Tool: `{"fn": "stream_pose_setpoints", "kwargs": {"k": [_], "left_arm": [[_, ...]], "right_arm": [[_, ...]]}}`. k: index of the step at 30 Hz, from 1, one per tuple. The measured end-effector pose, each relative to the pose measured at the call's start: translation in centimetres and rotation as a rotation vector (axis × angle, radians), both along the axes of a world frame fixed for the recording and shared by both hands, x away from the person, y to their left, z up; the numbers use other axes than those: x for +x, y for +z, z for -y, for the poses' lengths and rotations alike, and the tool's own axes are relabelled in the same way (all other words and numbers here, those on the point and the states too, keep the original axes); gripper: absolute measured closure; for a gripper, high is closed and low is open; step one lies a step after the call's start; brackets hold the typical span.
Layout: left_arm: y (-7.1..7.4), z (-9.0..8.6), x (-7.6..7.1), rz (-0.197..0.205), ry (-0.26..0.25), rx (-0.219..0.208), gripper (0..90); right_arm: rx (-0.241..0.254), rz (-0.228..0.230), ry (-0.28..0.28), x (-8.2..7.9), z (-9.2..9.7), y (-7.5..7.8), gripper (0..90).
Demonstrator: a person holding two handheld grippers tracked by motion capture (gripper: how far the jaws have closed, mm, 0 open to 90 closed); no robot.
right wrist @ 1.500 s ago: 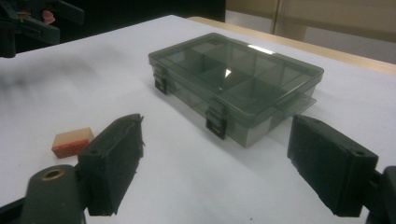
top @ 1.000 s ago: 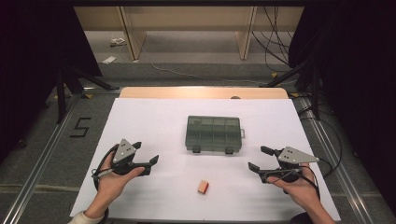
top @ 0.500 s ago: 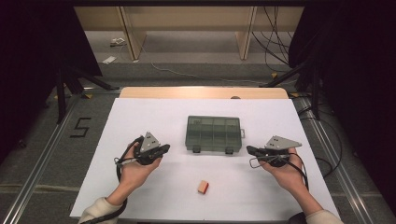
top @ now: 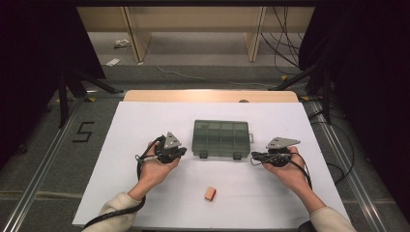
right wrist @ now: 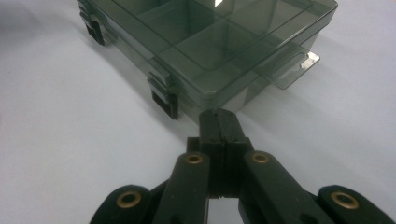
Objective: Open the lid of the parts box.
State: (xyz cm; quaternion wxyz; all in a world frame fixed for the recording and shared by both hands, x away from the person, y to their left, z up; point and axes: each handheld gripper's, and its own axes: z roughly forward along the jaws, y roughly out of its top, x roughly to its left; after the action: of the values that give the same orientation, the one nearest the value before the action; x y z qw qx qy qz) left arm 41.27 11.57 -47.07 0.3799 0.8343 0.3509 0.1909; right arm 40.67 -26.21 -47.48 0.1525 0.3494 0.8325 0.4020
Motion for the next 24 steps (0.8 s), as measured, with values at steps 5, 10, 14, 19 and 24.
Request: {"fn": "stream_pose_setpoints", "kwargs": {"k": [5, 10, 14, 19, 24], "left_arm": [[-0.41, 0.25, 0.36, -0.002, -0.003, 0.009, 90.0], [-0.63, 0.40, 0.49, 0.005, -0.010, 0.017, 90.0], [-0.64, 0.41, 0.48, 0.005, -0.006, 0.014, 90.0], [-0.81, 0.64, 0.41, 0.004, -0.011, 0.015, 90.0], [-0.69, 0.62, 0.38, 0.011, -0.010, 0.004, 90.0]], "right_arm": [[-0.007, -0.016, 0.000, 0.31, -0.23, -0.24, 90.0], [-0.007, -0.019, -0.006, 0.42, -0.27, -0.31, 90.0], [-0.005, -0.023, -0.003, 0.45, -0.34, -0.39, 90.0], [-0.001, -0.016, -0.006, 0.43, -0.41, -0.35, 90.0], [0.004, -0.014, -0.004, 0.38, -0.48, -0.27, 90.0]]}}
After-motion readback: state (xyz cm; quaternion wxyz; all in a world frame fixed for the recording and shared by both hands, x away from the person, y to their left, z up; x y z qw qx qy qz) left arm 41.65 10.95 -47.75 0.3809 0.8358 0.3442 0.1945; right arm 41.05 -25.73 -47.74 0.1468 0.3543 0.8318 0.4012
